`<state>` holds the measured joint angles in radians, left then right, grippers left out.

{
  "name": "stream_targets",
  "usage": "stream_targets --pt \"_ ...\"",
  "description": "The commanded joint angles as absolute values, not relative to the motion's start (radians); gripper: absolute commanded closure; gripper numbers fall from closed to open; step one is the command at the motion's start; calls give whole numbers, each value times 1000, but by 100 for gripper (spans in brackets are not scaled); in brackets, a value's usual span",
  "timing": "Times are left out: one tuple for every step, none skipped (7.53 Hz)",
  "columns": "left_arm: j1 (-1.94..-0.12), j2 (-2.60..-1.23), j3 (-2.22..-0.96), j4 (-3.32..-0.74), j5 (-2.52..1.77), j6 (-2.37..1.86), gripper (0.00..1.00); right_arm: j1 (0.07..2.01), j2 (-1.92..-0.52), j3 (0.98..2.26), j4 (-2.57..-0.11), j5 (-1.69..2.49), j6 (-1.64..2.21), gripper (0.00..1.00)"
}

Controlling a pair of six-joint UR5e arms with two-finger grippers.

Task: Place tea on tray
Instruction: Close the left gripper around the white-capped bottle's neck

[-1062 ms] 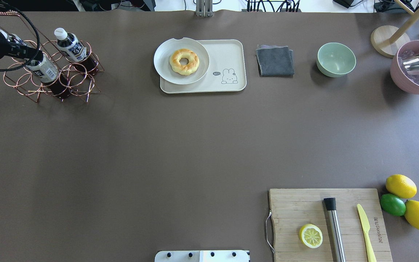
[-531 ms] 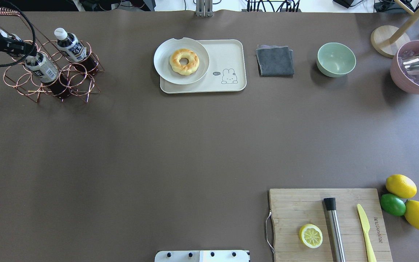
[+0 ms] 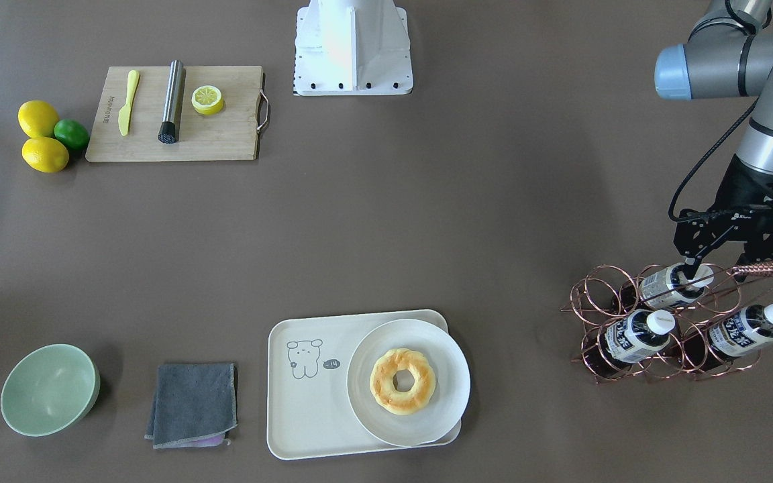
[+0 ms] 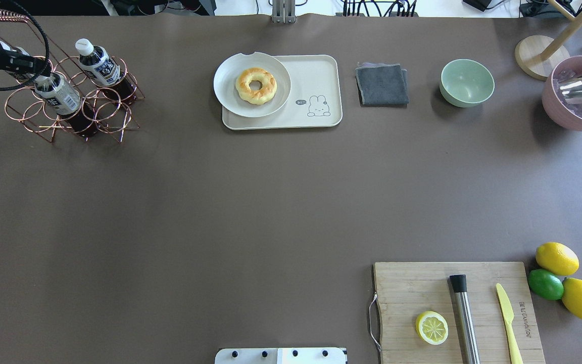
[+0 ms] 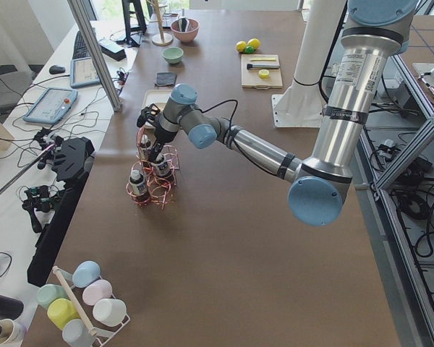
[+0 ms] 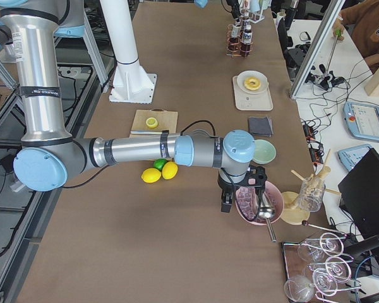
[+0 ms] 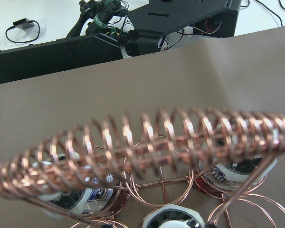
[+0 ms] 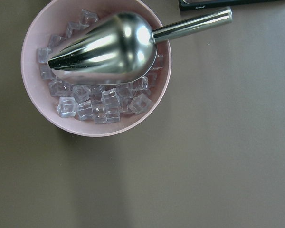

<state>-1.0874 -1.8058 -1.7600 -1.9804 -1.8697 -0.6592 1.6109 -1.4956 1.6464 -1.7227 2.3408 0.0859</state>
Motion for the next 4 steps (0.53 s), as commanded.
stream_targets --pt "-1083 -1809 -1749 -1994 -1870 -666 29 1611 -1496 1647 -1723 2341 86 0" --pt "-1081 -1813 -1749 -1994 -1871 -669 29 1611 -1496 1646 -1723 2341 84 0" --pt "-1075 -1818 -1749 -2000 -1871 -672 29 1611 -1494 1644 -1723 2339 84 0" --pt "-1075 -1816 -1750 -2002 -1876 -672 29 1611 -1494 1644 -1723 2339 84 0"
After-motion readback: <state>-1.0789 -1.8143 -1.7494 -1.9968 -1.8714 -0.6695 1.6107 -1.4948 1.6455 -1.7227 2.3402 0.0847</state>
